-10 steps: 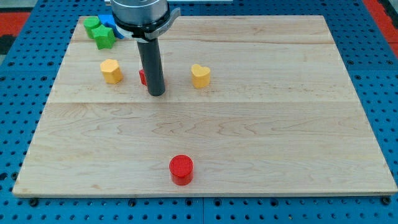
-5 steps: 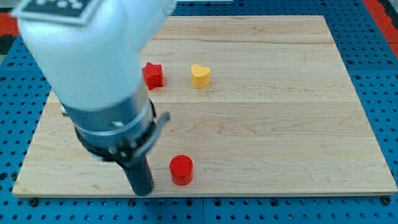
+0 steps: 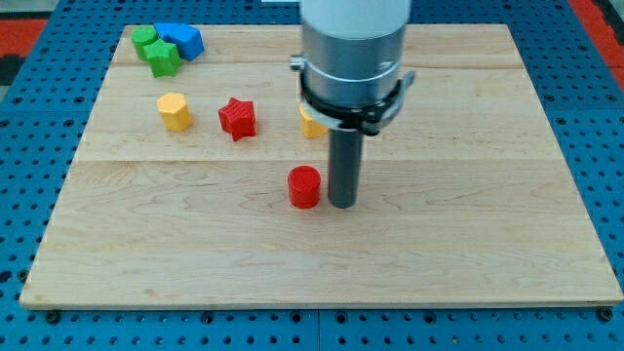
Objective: Place the red circle to the right of the yellow heart
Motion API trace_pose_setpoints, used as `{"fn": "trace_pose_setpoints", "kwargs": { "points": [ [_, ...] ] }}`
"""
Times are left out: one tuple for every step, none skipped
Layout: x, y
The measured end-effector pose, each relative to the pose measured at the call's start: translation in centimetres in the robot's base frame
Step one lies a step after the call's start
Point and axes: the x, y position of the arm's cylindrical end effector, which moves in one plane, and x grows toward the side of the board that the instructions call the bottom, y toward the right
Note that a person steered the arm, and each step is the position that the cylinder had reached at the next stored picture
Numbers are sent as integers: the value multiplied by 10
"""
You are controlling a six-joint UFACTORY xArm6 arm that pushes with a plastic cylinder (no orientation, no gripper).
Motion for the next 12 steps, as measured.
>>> {"fn": "trace_pose_setpoints", "kwargs": {
  "points": [
    [30,11],
    [44,-17],
    [21,-47],
    [5,-54],
    [-3,-84],
    [-10,-56],
    [-17,6],
    [-53,27],
    [-17,48],
    [-5,19],
    [-5,-46],
    [-23,-41]
  ]
}}
